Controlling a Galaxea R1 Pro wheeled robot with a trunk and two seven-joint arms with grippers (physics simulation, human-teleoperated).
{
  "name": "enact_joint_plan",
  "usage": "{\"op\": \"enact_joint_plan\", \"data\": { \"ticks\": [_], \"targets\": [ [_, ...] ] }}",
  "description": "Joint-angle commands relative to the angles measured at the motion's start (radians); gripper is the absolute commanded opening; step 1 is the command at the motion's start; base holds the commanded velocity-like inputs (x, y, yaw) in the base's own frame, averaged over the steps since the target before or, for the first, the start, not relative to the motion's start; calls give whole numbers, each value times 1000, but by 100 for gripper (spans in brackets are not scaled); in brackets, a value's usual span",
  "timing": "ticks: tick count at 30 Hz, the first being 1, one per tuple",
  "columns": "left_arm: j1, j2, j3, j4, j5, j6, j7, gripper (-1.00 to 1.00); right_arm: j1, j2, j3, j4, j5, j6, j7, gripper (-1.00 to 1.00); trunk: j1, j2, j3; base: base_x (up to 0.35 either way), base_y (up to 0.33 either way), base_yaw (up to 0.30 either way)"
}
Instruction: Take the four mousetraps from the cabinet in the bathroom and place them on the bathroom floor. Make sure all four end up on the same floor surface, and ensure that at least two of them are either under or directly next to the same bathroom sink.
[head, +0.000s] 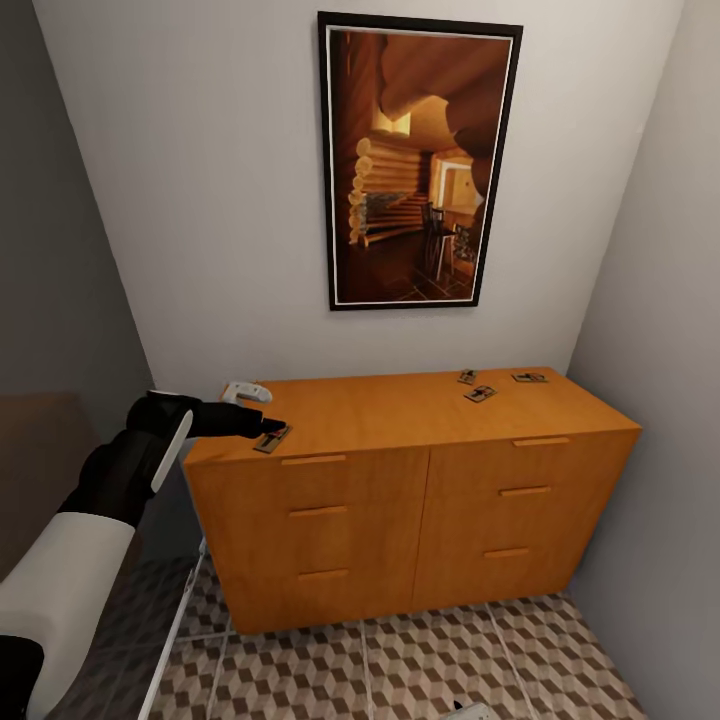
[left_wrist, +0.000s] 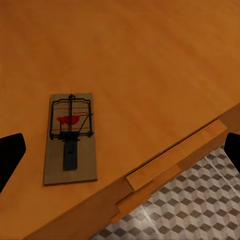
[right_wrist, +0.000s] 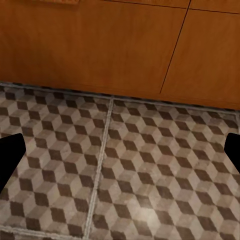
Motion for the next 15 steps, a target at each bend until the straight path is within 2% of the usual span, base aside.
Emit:
{"op": "enact_joint_plan", "data": {
  "ticks": [1,15],
  "targets": [
    [-1,1,-1,1,-1,4,-2,100,-1,0,4,1,7,-1,-10,100,0,-1,-1,2,0,0],
    [-1,1,0,37,2,4,-3,100,-1,1,4,1,7,-1,-11,100,0,-1,-1,0,0,0]
  ]
}}
